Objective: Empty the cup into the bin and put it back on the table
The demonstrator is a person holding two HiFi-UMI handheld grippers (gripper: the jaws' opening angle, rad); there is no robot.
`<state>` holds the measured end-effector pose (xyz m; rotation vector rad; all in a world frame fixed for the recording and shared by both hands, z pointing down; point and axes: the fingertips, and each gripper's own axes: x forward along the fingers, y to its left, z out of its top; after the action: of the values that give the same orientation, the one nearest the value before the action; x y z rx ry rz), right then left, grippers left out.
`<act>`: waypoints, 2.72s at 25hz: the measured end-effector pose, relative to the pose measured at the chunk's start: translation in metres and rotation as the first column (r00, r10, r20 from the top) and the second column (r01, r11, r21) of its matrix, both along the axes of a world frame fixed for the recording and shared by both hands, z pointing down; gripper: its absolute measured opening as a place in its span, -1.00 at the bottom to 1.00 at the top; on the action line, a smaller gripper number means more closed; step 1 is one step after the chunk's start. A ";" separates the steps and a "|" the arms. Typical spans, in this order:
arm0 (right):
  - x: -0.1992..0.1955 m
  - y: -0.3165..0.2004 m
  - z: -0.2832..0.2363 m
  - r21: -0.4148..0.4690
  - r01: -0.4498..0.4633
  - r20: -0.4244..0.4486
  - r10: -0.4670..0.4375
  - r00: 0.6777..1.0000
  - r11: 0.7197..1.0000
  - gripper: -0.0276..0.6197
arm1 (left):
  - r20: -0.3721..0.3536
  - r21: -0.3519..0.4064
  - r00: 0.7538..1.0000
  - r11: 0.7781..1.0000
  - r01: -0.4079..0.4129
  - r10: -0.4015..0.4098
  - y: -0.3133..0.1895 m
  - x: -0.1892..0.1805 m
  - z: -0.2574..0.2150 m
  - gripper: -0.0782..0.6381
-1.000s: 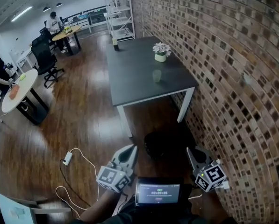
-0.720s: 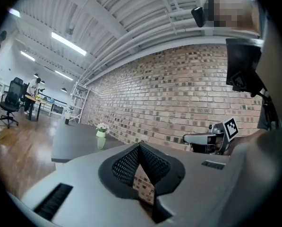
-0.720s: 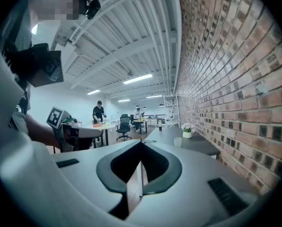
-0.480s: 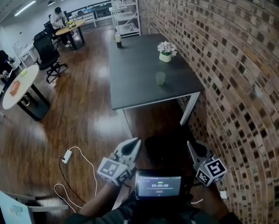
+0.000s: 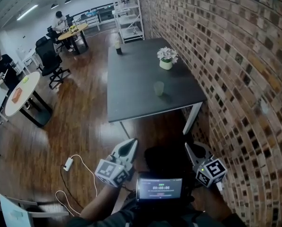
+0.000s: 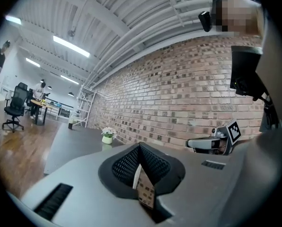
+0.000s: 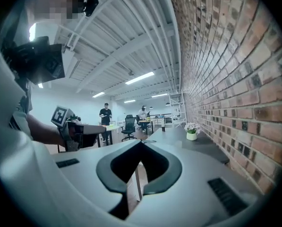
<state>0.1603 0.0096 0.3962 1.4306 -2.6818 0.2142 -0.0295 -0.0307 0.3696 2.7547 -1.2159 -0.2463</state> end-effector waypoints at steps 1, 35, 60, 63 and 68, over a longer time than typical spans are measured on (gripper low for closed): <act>0.003 -0.007 0.002 -0.003 0.006 0.000 -0.006 1.000 1.000 -0.91 | 0.017 0.003 1.000 1.000 -0.005 0.005 -0.005 0.004 0.001 -0.80; -0.036 -0.195 -0.027 0.000 -0.035 -0.066 0.035 0.997 0.999 -0.91 | 0.065 0.086 0.906 0.902 -0.423 0.418 -0.158 0.025 -0.104 -0.80; 0.011 -0.356 0.008 -0.051 0.246 -0.113 -0.250 0.962 0.968 -0.17 | 0.069 0.002 0.994 0.996 -0.084 0.083 -0.248 0.074 -0.067 -0.80; 0.012 -0.368 0.018 -0.106 0.258 -0.138 -0.271 0.953 0.960 -0.10 | 0.079 -0.007 0.995 0.998 -0.060 0.060 -0.255 0.076 -0.062 -0.80; 0.011 -0.390 0.032 -0.194 0.276 -0.195 -0.313 0.930 0.941 -0.09 | 0.076 -0.021 0.996 0.999 -0.049 0.051 -0.269 0.077 -0.055 -0.80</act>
<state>0.1708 -0.3802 0.4278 0.9280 -2.5804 0.2276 0.0476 -0.2994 0.3147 2.7980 -1.1584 -0.1242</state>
